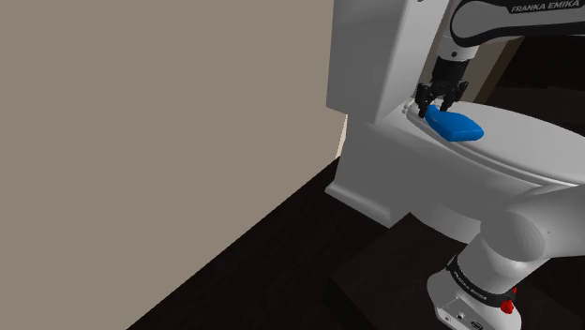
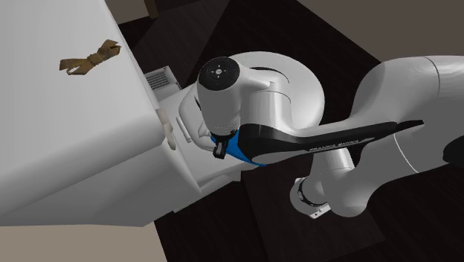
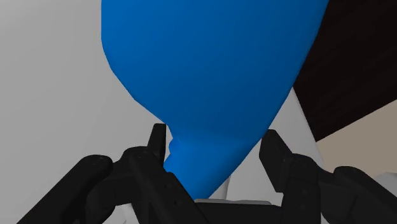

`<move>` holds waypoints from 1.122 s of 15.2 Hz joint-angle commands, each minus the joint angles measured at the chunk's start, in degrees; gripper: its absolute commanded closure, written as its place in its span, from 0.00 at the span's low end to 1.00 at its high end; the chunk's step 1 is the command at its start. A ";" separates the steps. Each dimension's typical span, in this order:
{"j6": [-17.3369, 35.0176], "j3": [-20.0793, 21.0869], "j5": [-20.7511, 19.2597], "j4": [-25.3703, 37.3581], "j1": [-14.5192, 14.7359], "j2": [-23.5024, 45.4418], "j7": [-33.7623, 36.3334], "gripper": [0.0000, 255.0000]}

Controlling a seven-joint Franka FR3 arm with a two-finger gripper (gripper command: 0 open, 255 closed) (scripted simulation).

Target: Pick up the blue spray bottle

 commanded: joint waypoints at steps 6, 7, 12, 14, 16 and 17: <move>0.04 -0.01 0.00 -0.27 0.01 0.00 0.02 1.00; -0.71 0.06 0.07 0.52 0.03 0.04 -0.08 1.00; -4.39 0.36 0.39 4.66 0.13 0.47 -0.59 1.00; -5.85 0.47 0.51 6.38 0.16 0.72 -0.79 1.00; -7.30 0.58 0.62 8.14 0.20 1.02 -1.00 1.00; -8.02 0.63 0.67 9.04 0.21 1.19 -1.11 1.00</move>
